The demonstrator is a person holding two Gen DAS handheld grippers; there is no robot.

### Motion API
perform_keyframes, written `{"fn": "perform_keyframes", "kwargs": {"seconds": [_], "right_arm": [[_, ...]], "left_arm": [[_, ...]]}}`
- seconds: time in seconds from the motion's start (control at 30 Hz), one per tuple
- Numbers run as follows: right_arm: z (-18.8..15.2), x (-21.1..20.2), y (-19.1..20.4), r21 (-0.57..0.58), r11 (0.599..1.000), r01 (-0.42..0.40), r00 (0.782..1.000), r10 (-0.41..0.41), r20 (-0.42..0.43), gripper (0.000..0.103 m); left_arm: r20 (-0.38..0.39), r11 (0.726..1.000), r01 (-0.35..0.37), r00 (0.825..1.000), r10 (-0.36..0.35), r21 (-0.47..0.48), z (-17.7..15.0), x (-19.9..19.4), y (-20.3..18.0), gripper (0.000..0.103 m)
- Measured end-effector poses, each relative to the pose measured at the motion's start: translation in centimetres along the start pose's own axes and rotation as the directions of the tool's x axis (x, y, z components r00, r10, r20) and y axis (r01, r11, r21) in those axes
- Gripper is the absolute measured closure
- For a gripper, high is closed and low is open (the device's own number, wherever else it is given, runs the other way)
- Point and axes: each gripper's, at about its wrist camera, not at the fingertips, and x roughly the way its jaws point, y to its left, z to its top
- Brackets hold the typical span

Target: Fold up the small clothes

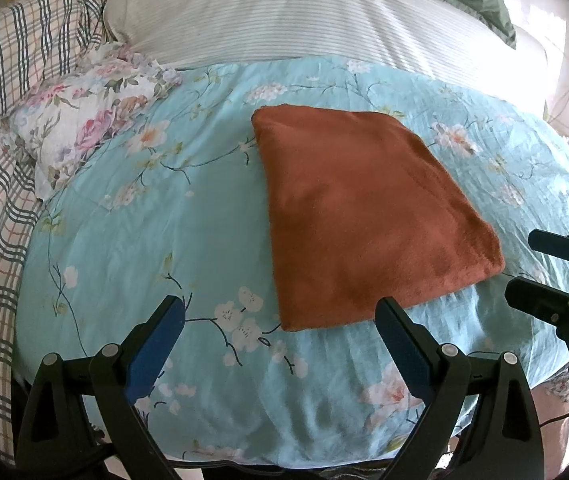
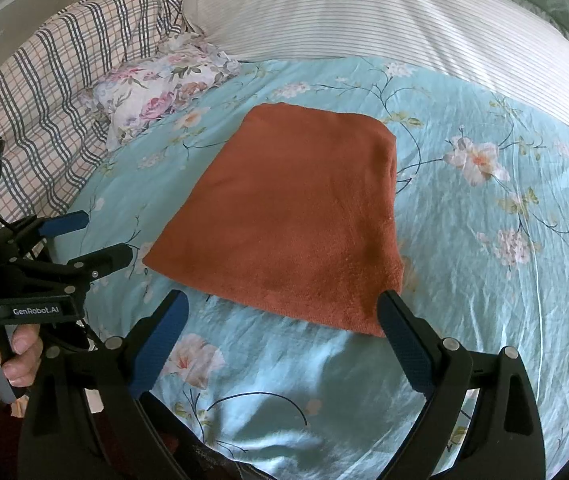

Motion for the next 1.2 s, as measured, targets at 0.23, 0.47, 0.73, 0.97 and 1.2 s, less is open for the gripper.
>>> {"fn": "perform_keyframes", "kwargs": {"seconds": [0.23, 0.47, 0.73, 0.97, 1.2], "right_arm": [[0.0, -0.01, -0.05, 0.001, 1.0, -0.002, 1.0, 0.002, 0.0, 0.008], [0.17, 0.08, -0.19, 0.002, 1.0, -0.003, 1.0, 0.003, 0.0, 0.008], [0.15, 0.17, 0.01, 0.006, 1.0, -0.002, 1.0, 0.002, 0.0, 0.008], [0.18, 0.33, 0.06, 0.007, 1.0, -0.001, 1.0, 0.001, -0.001, 0.008], [0.11, 0.51, 0.28, 0.013, 1.0, 0.0, 1.0, 0.0, -0.002, 0.008]], "left_arm": [[-0.001, 1.0, -0.005, 1.0, 0.005, -0.001, 0.07, -0.05, -0.26, 0.006], [-0.002, 1.0, -0.004, 1.0, 0.004, 0.001, 0.13, -0.05, -0.29, 0.006], [-0.004, 1.0, -0.006, 1.0, 0.006, 0.003, 0.28, 0.12, -0.27, 0.006], [-0.005, 1.0, -0.005, 1.0, 0.005, 0.005, 0.33, 0.15, -0.31, 0.006], [-0.006, 1.0, -0.007, 1.0, 0.007, 0.007, 0.47, 0.44, -0.33, 0.006]]}}
